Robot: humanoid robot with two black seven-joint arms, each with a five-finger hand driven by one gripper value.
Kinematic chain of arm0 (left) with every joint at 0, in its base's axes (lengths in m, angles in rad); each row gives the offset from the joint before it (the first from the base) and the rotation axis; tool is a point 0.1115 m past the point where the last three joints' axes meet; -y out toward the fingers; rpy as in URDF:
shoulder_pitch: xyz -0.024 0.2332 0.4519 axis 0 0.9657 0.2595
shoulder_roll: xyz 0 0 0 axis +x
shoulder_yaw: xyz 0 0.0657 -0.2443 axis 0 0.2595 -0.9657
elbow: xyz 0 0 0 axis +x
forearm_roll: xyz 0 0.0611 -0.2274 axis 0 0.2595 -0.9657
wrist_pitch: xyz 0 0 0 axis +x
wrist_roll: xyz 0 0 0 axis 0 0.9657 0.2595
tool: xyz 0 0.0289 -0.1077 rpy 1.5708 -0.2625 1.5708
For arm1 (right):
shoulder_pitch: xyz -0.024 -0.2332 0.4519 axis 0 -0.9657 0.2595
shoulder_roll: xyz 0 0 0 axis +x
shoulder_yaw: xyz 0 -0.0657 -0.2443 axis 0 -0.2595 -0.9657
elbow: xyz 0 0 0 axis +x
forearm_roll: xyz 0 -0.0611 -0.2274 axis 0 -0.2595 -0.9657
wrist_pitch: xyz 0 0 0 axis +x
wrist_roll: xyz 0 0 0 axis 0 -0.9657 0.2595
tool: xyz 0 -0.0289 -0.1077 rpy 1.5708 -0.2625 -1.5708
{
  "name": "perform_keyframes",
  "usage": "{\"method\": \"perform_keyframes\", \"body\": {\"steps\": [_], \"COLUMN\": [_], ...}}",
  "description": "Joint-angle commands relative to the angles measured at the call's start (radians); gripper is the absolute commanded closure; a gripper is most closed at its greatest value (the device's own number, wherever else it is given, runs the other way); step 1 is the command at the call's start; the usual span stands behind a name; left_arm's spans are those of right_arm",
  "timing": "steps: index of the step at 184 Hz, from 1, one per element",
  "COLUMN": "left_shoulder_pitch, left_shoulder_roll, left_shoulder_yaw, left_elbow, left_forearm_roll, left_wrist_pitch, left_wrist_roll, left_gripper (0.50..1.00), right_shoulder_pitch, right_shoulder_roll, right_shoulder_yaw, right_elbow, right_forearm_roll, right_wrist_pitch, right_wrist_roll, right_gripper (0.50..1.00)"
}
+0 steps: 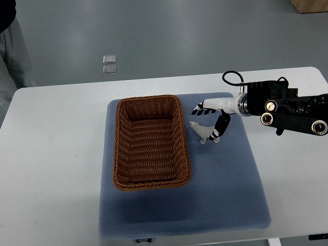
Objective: Place white bear in brown basket with right hand
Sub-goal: 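Close the right hand fingers around the white polar bear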
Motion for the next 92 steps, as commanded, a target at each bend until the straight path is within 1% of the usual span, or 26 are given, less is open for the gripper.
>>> {"method": "perform_keyframes", "body": {"steps": [1,75,87,92], "left_shoulder_pitch": [0.000,0.000,0.000,0.000], "left_shoulder_roll": [0.000,0.000,0.000,0.000], "left_shoulder_yaw": [0.000,0.000,0.000,0.000], "left_elbow": [0.000,0.000,0.000,0.000], "left_forearm_roll": [0.000,0.000,0.000,0.000], "left_wrist_pitch": [0.000,0.000,0.000,0.000], "left_wrist_roll": [0.000,0.000,0.000,0.000], "left_gripper": [0.500,0.500,0.500,0.500], "right_shoulder_pitch": [0.003,0.006,0.006,0.004], "right_shoulder_roll": [0.001,0.009,0.011,0.012], "right_shoulder_yaw": [-0.009,-0.023,-0.023,-0.023], "right_elbow": [0.001,0.001,0.001,0.001], "right_forearm_roll": [-0.025,-0.031,-0.031,-0.032], "right_wrist_pitch": [0.001,0.014,0.012,0.012], "right_wrist_roll": [0.000,0.001,0.001,0.001], "right_gripper": [0.630,0.630,0.644,0.666]}}
